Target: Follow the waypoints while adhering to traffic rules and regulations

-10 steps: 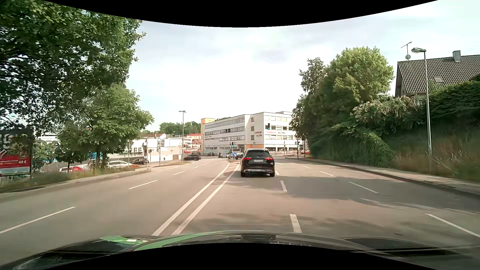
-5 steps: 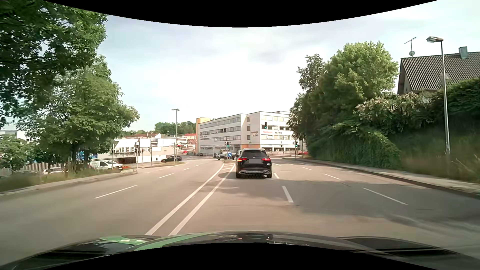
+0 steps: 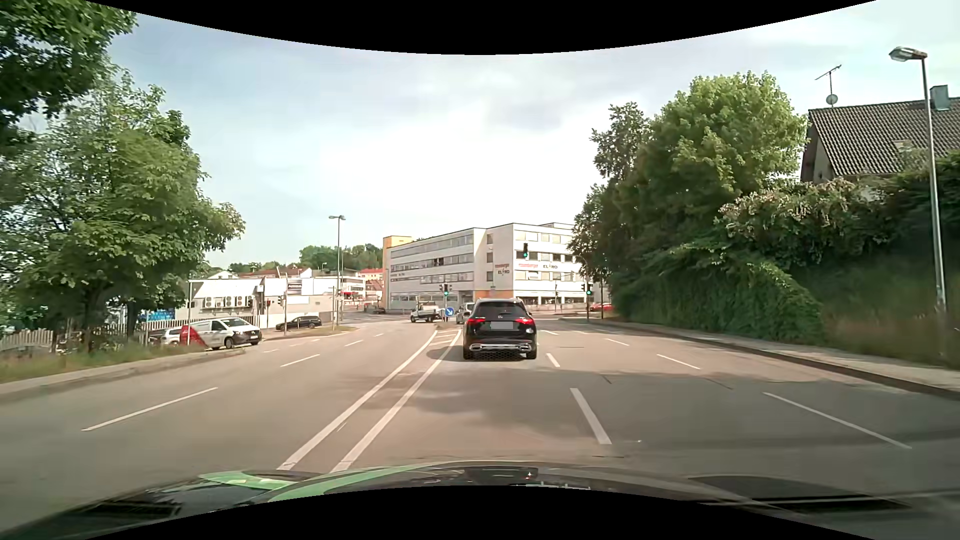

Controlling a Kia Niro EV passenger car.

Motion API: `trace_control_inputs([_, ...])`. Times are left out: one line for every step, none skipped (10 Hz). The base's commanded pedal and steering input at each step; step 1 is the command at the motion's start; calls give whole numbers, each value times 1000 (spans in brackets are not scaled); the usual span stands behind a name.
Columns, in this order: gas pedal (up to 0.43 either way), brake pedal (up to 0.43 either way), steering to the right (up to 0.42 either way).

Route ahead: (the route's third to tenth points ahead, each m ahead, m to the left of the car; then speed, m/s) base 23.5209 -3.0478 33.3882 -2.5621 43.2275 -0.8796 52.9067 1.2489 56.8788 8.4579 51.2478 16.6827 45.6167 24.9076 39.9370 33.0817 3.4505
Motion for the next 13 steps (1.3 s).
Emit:
trace_control_inputs([0, 0, 43])
trace_control_inputs([0, 0, 43])
trace_control_inputs([0, 0, 43])
trace_control_inputs([0, 0, 42])
trace_control_inputs([0, 0, 38])
trace_control_inputs([0, 0, 31])
trace_control_inputs([39, 0, 25])
trace_control_inputs([59, 0, 22])
trace_control_inputs([67, 0, 21])
trace_control_inputs([98, 0, 21])
trace_control_inputs([110, 0, 19])
trace_control_inputs([110, 0, 17])
trace_control_inputs([118, 0, 15])
